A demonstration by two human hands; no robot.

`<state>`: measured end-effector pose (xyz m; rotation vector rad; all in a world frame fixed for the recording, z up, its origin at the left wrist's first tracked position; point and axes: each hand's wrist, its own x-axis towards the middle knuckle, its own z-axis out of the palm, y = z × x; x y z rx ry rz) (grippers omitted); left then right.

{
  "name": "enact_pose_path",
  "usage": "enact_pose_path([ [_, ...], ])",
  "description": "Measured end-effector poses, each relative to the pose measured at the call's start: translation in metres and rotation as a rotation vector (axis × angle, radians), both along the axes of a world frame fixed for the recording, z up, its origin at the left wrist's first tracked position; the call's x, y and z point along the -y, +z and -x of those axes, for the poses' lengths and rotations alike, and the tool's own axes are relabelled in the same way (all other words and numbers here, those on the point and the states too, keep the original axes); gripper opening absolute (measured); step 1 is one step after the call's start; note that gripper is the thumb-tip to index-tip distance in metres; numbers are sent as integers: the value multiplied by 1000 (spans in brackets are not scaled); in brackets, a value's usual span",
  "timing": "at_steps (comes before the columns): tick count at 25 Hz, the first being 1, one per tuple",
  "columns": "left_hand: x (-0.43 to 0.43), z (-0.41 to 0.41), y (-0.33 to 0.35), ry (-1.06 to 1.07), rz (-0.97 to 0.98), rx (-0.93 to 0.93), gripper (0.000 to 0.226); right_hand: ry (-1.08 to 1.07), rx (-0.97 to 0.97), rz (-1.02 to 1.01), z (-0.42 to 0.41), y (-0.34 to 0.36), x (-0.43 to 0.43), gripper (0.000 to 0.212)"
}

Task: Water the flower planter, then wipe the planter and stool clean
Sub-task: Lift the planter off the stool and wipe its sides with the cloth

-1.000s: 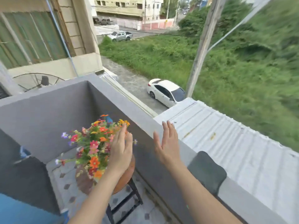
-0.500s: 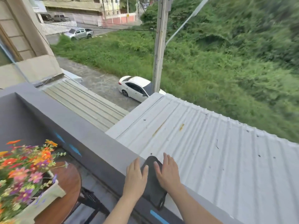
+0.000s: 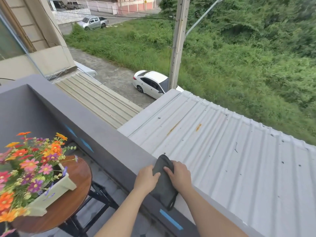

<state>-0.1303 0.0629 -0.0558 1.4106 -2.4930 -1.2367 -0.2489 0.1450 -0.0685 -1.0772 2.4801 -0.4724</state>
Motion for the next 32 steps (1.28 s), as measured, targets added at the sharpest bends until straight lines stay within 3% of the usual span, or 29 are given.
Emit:
enact_pose_path([
  [4, 10, -19, 23, 8, -42, -169, 12, 14, 124, 153, -3, 17, 8, 40],
  [7, 19, -55, 35, 105, -164, -286, 15, 94, 128, 265, -25, 34, 24, 41],
  [11, 23, -133, 49, 374, -490, -590, 19, 228, 219, 296, -99, 44, 52, 39],
  [14, 21, -203, 47, 586, -683, -770, 24, 295, 260, 373, -169, 37, 68, 24],
  [16, 19, -260, 36, 753, -743, -827, 25, 303, 292, 406, -221, 23, 78, 26],
  [18, 18, -320, 15, 947, -735, -807, 27, 333, 319, 378, -263, 4, 87, 30],
  [21, 20, -395, -16, 1205, -692, -728, 53, 338, 328, 340, -301, -23, 100, 41],
  [24, 37, -427, -33, 1358, -578, -773, 37, 267, 370, 306, -317, -37, 116, 45],
  [27, 66, -423, -42, 1438, -469, -825, 29, 251, 404, 300, -317, -49, 145, 51],
  [32, 90, -395, -67, 1287, -517, -1177, 55, 377, 384, 359, -305, -75, 186, 37],
])
